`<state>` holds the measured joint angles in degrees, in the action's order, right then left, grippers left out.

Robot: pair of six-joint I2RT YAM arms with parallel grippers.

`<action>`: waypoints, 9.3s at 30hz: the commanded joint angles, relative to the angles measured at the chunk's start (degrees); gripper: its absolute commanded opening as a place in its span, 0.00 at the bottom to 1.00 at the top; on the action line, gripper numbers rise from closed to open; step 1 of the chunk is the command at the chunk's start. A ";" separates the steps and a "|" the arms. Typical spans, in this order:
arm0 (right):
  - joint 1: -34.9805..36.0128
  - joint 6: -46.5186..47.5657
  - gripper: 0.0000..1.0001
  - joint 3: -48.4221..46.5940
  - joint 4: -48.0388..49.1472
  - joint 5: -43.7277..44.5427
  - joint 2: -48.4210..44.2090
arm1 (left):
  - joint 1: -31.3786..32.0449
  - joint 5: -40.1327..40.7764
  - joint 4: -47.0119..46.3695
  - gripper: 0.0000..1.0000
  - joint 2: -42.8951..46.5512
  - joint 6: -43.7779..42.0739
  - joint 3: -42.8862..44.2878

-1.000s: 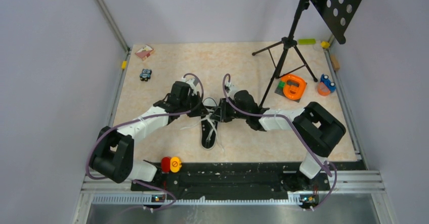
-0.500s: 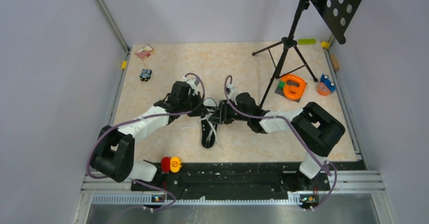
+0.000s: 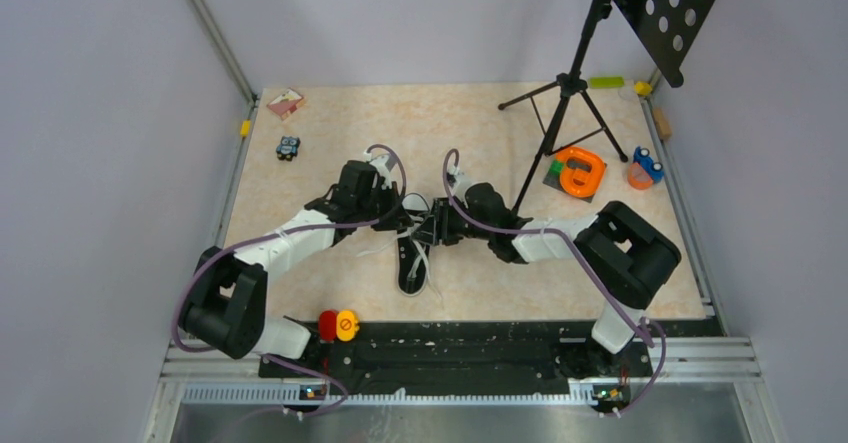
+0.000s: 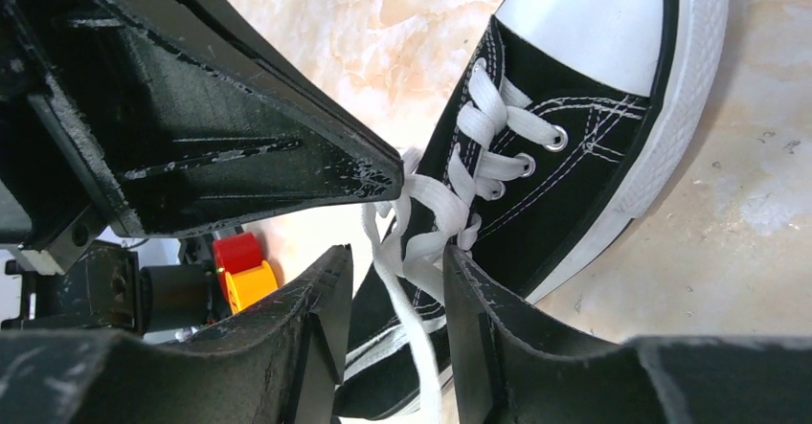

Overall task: Tie the shoes
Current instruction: Cross the shoelace with the shoelace.

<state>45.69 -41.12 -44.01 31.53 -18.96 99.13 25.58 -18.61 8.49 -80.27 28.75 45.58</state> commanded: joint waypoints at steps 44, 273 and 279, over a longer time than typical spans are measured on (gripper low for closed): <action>1.46 0.43 0.01 -1.43 0.82 -0.48 -2.78 | -0.36 1.91 -5.24 0.00 -3.95 0.69 2.56; 6.81 8.15 0.32 5.50 -4.45 17.72 -4.13 | -1.41 -9.05 -3.49 0.00 -2.08 3.00 1.70; 6.83 8.85 0.06 5.59 -3.76 17.11 -4.85 | -1.41 -9.08 -3.48 0.00 -2.26 2.89 1.69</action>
<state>51.75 -33.71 -36.53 24.25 -2.07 94.74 24.40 -27.44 6.46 -83.05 32.03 45.43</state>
